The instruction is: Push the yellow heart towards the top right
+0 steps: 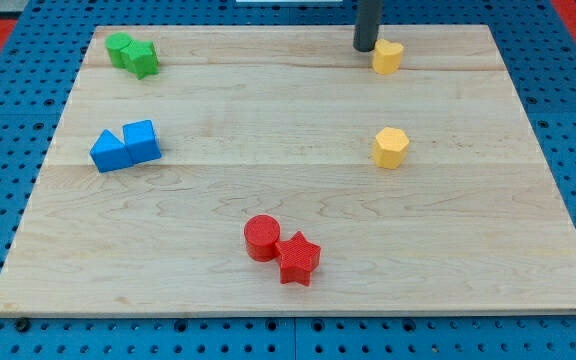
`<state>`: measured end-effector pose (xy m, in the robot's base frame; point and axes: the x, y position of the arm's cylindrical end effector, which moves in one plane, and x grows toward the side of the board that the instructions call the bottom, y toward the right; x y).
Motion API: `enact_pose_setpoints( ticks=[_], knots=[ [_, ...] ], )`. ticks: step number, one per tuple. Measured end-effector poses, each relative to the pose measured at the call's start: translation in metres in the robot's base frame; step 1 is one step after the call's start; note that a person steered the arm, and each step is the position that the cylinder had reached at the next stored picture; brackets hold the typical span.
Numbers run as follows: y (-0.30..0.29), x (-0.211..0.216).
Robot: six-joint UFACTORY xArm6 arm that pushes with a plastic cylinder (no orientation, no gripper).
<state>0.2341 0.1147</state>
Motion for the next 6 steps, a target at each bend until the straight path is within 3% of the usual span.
enact_pose_setpoints(
  ticks=[3, 6],
  knots=[
    [0.044, 0.009],
    [0.002, 0.036]
  ],
)
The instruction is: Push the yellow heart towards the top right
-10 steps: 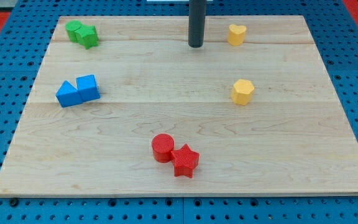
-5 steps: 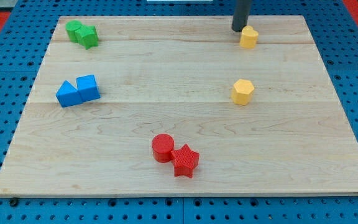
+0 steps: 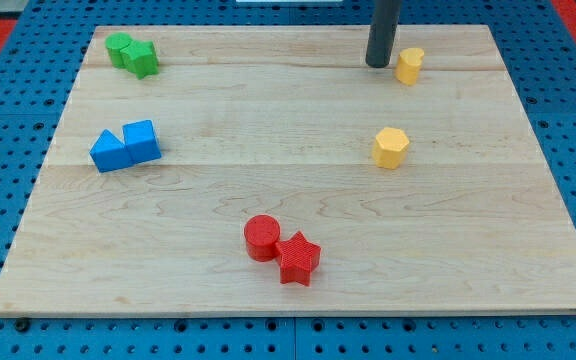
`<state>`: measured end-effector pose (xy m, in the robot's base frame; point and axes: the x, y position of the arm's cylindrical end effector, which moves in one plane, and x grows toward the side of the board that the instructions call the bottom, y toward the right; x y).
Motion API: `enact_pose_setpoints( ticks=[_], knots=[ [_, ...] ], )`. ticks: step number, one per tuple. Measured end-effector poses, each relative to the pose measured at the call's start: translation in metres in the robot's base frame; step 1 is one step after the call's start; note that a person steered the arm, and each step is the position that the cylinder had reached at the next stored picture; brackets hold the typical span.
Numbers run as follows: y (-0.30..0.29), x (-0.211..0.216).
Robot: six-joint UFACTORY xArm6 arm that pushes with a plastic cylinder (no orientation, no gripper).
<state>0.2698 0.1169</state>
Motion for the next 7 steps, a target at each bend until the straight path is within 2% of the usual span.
enact_pose_setpoints(
  ticks=[4, 5, 6, 7],
  knots=[
    [0.067, 0.0],
    [0.06, 0.0],
    [0.007, 0.011],
    [-0.037, 0.055]
  ],
)
